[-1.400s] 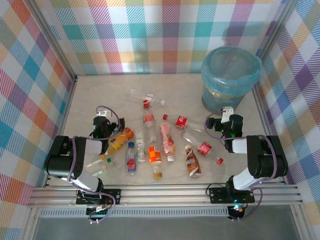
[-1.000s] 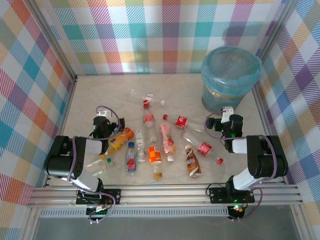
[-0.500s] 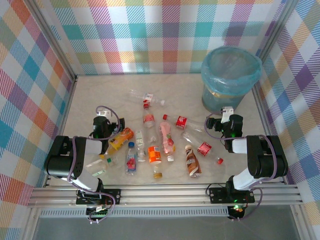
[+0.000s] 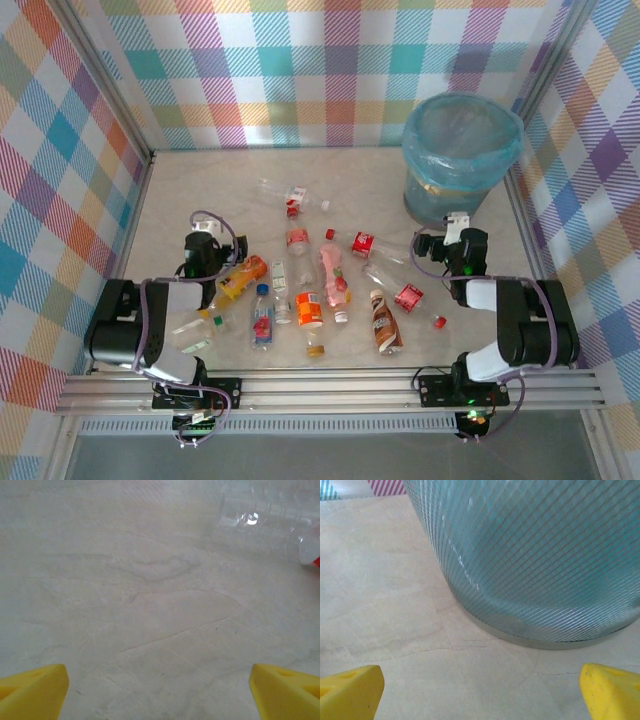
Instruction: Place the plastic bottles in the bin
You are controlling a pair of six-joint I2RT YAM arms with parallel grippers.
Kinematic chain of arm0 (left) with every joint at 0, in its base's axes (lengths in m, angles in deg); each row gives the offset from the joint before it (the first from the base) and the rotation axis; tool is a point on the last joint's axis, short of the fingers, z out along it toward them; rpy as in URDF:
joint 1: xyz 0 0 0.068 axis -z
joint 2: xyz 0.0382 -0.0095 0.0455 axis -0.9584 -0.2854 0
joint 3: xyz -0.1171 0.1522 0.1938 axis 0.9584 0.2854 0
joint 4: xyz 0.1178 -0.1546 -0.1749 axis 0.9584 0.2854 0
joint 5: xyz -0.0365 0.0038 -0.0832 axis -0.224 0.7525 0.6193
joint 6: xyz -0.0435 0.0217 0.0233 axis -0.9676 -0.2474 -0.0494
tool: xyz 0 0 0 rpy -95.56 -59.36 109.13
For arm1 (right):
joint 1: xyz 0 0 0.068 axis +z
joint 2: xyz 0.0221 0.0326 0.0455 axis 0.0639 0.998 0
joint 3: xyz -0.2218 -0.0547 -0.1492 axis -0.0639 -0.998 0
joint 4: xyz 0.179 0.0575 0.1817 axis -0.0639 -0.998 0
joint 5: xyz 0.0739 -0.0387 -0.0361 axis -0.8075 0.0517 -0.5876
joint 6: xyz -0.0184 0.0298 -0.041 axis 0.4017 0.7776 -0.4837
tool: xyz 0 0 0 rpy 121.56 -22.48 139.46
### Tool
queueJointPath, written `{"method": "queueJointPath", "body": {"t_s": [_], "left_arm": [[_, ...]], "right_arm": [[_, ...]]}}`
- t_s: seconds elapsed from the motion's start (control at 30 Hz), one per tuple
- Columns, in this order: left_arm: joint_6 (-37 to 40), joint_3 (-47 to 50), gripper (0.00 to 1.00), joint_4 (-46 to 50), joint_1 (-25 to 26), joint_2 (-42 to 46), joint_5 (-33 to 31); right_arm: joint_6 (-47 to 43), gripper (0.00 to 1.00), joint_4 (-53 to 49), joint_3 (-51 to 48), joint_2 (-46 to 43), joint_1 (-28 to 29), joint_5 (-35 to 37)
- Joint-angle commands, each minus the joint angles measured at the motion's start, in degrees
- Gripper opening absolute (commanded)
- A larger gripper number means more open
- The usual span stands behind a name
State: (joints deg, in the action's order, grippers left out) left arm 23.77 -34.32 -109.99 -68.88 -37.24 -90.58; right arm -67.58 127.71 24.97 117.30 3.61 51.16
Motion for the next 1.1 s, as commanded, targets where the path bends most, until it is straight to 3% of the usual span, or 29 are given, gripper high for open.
{"method": "queueJointPath", "body": {"t_s": [0.0,0.13,0.3,0.47,0.63,0.83,1.07], "left_arm": [[0.12,-0.89,0.93,6.44,1.48,9.28,-4.98],[-1.76,-6.06,0.92,23.95,6.01,18.34,-13.82],[-10.70,-16.74,0.86,46.60,10.51,21.04,-15.57],[-19.12,-26.02,0.86,64.06,17.81,17.87,-14.24],[-24.81,-31.29,0.86,71.32,25.01,13.39,-9.31],[-29.40,-38.17,0.86,72.46,25.70,4.03,0.83],[-25.94,-50.28,0.85,75.54,25.70,-9.63,3.37]], "right_arm": [[1.53,1.00,-4.58,0.73,-7.49,-0.22,1.61],[5.55,1.00,-19.22,3.27,-16.88,-0.13,1.59],[12.60,0.97,-42.34,9.84,-26.99,0.39,-1.36],[16.12,0.89,-54.25,12.85,-33.65,3.93,-6.43],[17.64,0.81,-62.04,15.52,-36.30,9.72,-8.39],[18.49,0.77,-65.66,19.95,-33.62,17.61,-8.04],[20.29,0.76,-65.29,23.20,-31.35,20.75,-6.21]]}}
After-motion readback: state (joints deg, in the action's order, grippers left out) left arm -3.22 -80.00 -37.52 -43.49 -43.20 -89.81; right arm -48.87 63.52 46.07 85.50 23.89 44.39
